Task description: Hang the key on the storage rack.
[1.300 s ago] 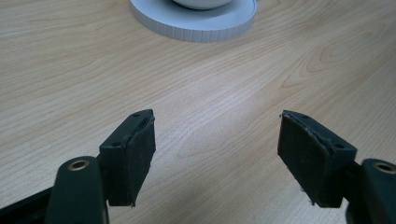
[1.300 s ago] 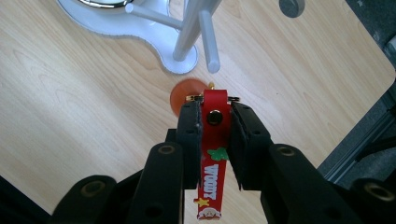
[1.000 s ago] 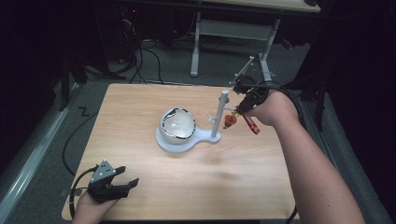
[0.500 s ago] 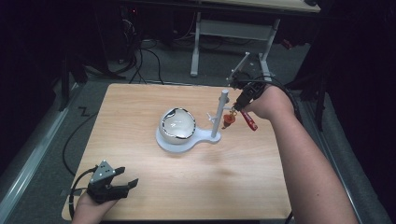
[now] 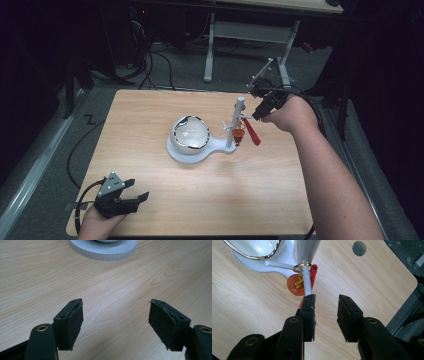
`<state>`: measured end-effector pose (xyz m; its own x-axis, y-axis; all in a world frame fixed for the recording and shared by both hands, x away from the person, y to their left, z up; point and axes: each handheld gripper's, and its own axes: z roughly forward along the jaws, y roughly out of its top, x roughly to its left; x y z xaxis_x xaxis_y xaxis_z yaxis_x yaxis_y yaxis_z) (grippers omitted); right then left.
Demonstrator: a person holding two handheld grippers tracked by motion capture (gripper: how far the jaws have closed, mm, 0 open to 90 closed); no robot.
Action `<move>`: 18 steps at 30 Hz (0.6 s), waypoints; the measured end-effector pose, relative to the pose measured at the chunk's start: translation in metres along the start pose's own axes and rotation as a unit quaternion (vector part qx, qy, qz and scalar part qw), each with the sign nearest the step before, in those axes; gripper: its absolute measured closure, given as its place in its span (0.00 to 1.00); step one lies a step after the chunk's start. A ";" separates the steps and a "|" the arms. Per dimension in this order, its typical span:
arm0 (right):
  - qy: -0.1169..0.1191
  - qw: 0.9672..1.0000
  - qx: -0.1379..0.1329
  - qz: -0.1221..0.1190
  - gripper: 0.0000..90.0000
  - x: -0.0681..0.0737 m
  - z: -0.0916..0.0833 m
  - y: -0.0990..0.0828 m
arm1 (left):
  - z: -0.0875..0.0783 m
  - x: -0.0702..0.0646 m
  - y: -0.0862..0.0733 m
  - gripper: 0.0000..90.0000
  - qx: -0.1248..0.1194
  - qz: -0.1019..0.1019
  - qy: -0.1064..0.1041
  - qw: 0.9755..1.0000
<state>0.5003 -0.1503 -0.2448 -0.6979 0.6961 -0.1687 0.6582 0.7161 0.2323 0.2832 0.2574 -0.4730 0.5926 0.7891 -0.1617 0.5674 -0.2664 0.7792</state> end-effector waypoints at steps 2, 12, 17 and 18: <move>-0.001 1.000 -0.006 0.010 0.74 -0.001 -0.001 -0.004 | 0.000 0.000 0.000 0.32 0.001 0.001 0.001 1.000; 0.000 0.998 -0.028 0.049 0.73 -0.015 0.006 -0.037 | 0.003 -0.002 -0.001 0.32 0.007 0.002 0.000 1.000; 0.002 0.997 -0.040 0.067 0.70 -0.017 0.019 -0.053 | 0.004 -0.002 -0.002 0.32 0.008 0.001 -0.001 1.000; 0.001 0.996 -0.046 0.076 0.67 -0.017 0.026 -0.061 | 0.004 -0.002 -0.002 0.32 0.008 0.002 -0.002 1.000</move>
<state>0.4798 -0.2044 -0.2808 -0.5930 0.7956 -0.1236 0.7275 0.5952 0.3413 0.2831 0.2540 -0.4769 0.5971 0.7857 -0.1617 0.5746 -0.2782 0.7697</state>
